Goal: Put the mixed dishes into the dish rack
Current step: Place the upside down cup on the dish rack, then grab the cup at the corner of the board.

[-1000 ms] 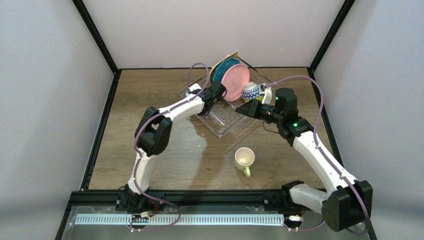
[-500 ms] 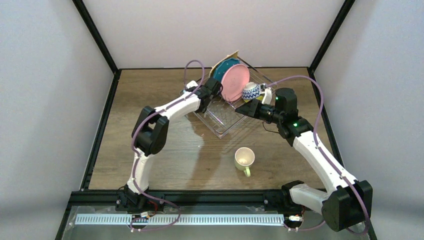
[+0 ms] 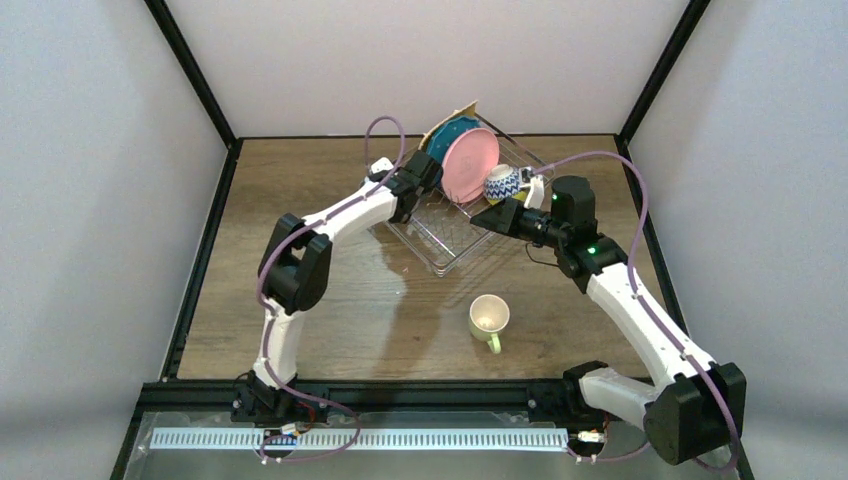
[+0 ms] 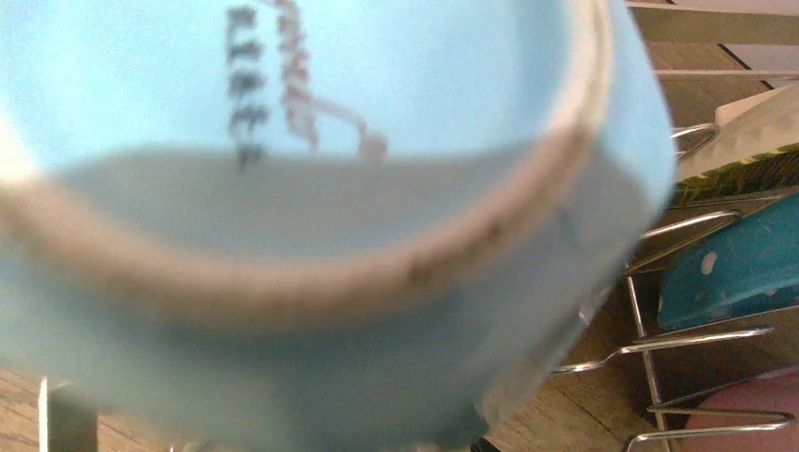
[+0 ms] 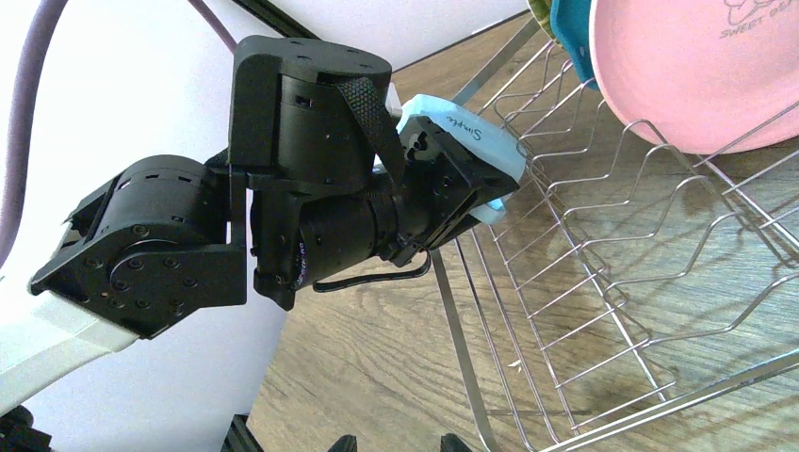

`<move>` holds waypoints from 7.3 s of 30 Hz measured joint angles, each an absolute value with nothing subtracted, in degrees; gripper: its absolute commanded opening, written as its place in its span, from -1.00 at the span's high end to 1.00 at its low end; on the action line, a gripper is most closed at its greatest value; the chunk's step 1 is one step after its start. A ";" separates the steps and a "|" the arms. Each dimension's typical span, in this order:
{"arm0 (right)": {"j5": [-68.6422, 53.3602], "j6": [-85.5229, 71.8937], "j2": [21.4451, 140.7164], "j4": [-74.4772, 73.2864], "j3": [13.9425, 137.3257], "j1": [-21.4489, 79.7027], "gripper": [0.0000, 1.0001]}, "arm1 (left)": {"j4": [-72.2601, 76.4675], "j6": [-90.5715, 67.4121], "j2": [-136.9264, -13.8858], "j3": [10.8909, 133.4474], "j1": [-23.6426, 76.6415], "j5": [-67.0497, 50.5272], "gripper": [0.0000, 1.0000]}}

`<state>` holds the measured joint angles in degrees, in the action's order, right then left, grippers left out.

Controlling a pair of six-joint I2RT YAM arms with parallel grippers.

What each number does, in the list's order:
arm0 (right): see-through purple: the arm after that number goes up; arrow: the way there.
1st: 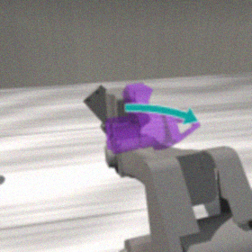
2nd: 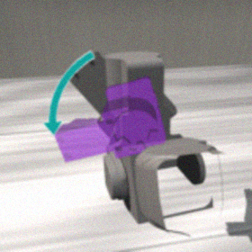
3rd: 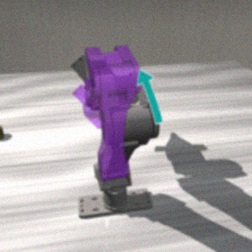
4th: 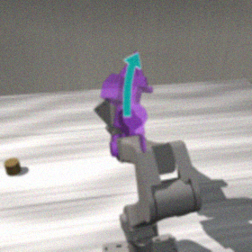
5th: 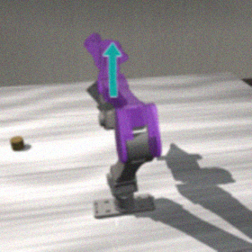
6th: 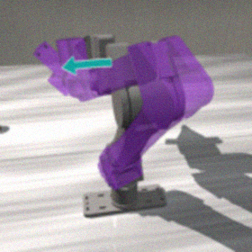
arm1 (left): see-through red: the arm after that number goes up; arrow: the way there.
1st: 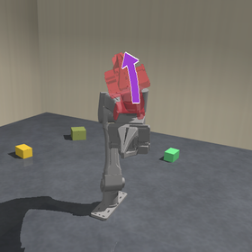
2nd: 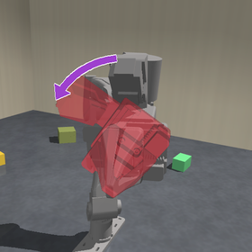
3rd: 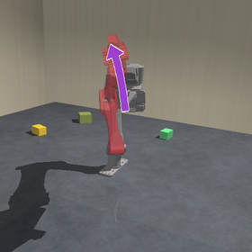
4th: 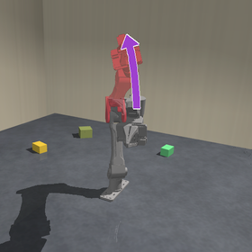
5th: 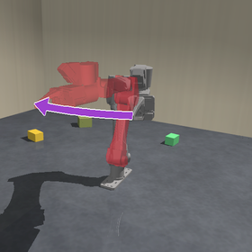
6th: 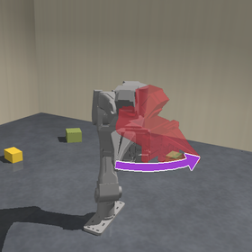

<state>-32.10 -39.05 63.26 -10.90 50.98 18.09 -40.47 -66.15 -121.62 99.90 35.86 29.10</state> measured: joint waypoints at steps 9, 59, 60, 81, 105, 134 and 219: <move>-32.18 -39.27 62.11 -10.90 50.98 18.09 0.01 | -40.32 -66.17 -118.93 97.30 35.86 28.77 -0.55; -29.17 -40.51 53.41 -16.51 50.30 18.09 0.00 | -41.32 -65.60 -101.23 86.63 39.62 27.75 -0.86; -28.71 -40.49 53.25 -17.17 50.54 18.09 0.00 | -41.28 -65.32 -99.00 85.45 40.05 27.49 -0.86; -12.38 -41.21 41.23 -38.63 55.57 18.09 0.00 | -39.75 -54.00 -73.25 67.81 67.16 16.10 -0.87; -3.42 -42.74 35.46 -52.27 56.55 18.09 0.00 | -31.90 -50.46 -96.88 74.61 70.81 12.80 -0.94; -9.04 -36.16 38.17 -61.67 47.03 18.09 0.01 | -32.21 -54.04 -104.53 78.37 70.81 15.16 -0.78; -9.85 -47.46 42.44 -37.65 38.20 25.61 0.99 | -40.56 -58.17 -81.10 82.48 66.63 14.52 -0.99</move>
<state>-9.85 -47.46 42.44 -37.65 38.20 25.61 -40.56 -58.17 -81.10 82.48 66.63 14.52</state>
